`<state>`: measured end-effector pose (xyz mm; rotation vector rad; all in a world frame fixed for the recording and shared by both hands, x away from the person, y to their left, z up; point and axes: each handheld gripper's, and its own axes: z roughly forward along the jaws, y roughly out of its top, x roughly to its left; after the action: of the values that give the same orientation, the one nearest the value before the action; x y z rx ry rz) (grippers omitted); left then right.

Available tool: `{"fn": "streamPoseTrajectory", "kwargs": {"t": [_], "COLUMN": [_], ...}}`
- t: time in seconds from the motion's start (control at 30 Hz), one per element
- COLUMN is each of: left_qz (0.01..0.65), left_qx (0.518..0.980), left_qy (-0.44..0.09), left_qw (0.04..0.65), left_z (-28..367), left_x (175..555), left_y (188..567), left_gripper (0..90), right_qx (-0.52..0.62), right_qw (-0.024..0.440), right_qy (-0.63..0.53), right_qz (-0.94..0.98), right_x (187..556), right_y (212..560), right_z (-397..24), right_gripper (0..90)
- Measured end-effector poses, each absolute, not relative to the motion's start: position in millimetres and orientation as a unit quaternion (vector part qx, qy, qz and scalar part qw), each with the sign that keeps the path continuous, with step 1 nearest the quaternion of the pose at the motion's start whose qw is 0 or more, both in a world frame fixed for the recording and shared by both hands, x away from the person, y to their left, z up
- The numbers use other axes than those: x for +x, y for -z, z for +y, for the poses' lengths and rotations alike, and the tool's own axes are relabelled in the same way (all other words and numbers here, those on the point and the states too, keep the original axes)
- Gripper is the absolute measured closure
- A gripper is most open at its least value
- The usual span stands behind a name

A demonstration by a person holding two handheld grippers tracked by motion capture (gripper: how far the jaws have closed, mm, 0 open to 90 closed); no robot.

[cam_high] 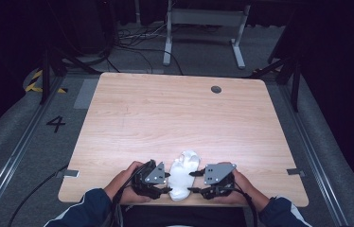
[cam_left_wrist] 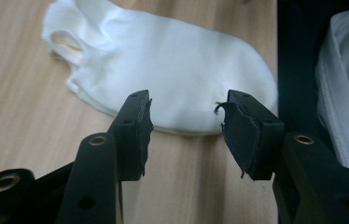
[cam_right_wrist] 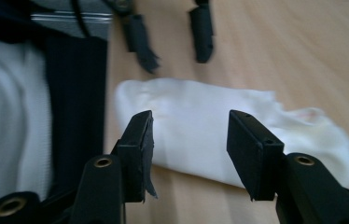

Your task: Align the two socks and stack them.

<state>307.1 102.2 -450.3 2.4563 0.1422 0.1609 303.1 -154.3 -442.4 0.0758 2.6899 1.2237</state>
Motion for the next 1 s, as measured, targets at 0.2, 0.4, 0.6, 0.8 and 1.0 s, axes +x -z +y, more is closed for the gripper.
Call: {"fn": "streamPoseTrajectory", "kwargs": {"t": [0.2,0.4,0.6,0.8,1.0], "left_qz": [0.034,0.033,0.035,0.043,0.034], "left_qx": [0.946,0.947,0.948,0.946,0.944], "left_qy": [-0.046,-0.034,-0.028,-0.029,-0.045], "left_qw": [0.318,0.316,0.316,0.321,0.324], "left_z": [96,91,87,84,86], "left_x": [304,308,311,320,318], "left_y": [460,467,468,468,465], "left_gripper": [51.7,51.6,46.4,48.6,73.3], "right_qx": [-0.01,0.003,0.014,0.012,0.011], "right_qw": [0.072,0.07,0.073,0.069,0.063], "right_qy": [-0.385,-0.363,-0.361,-0.357,-0.379], "right_qz": [0.92,0.929,0.93,0.932,0.923], "right_x": [289,301,311,315,316], "right_y": [456,472,471,469,460], "right_z": [-139,-137,-136,-135,-142], "right_gripper": [51.1,58.1,73.5,85.1,86.2]}}
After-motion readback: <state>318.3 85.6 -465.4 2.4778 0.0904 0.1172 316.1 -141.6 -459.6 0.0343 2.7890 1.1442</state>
